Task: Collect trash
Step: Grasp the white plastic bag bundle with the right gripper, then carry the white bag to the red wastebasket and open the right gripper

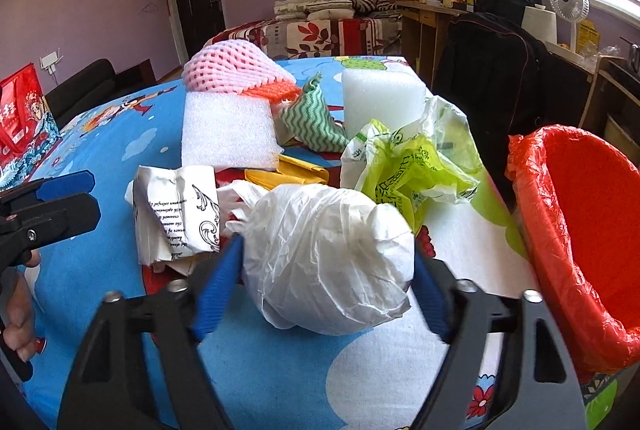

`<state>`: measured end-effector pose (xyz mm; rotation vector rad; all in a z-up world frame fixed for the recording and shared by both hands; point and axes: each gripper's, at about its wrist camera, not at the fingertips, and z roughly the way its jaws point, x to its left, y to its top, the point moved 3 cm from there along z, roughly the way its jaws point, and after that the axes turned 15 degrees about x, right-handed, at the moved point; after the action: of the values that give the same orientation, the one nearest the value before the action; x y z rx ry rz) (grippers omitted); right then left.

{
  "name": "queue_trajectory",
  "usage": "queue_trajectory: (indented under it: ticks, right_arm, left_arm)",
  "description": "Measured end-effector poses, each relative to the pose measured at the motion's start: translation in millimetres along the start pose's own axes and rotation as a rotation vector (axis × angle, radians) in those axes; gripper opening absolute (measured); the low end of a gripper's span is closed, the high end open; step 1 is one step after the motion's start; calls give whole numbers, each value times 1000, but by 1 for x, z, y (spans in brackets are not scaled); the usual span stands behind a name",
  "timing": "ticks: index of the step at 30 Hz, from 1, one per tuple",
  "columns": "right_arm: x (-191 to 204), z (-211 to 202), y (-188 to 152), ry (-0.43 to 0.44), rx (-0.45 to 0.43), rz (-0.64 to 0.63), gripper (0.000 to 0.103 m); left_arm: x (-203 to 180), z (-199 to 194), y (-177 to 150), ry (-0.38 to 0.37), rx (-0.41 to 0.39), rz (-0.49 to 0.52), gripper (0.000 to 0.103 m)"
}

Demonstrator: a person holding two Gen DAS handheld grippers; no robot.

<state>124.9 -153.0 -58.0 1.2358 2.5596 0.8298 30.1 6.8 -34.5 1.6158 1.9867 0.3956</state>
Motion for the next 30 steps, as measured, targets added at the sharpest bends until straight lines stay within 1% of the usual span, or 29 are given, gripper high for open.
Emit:
queue_trajectory:
  ticks: [3, 5, 11, 19, 21, 23, 27, 28, 29, 30]
  right_arm:
    - [0, -1, 0, 4, 5, -7, 58]
    - [0, -2, -1, 5, 3, -10, 48]
    - [-10, -12, -3, 15, -17, 12, 44]
    - [-24, -34, -9, 19, -49, 43, 44]
    - [-27, -40, -11, 13, -55, 46, 44]
    - [-30, -44, -12, 3, -60, 50, 44]
    - [-41, -53, -13, -18, -76, 63, 44]
    - [-42, -55, -13, -30, -80, 60, 44]
    - [-45, -57, -13, -39, -85, 57, 44]
    - [-46, -59, -14, -45, -88, 57, 44]
  left_arm:
    - [-1, 3, 1, -3, 5, 1, 98]
    - [-3, 5, 2, -8, 11, 1, 98]
    - [-12, 15, 6, -37, 35, 16, 97]
    - [-27, 35, 16, -63, 64, 31, 96]
    - [-29, 42, 20, -70, 76, 25, 92]
    - [-30, 48, 22, -75, 91, 18, 85]
    - [-34, 58, 26, -73, 108, 14, 81]
    - [-35, 59, 26, -72, 112, 16, 76]
    - [-36, 61, 27, -71, 120, 19, 69]
    - [-37, 63, 27, -69, 128, 20, 66]
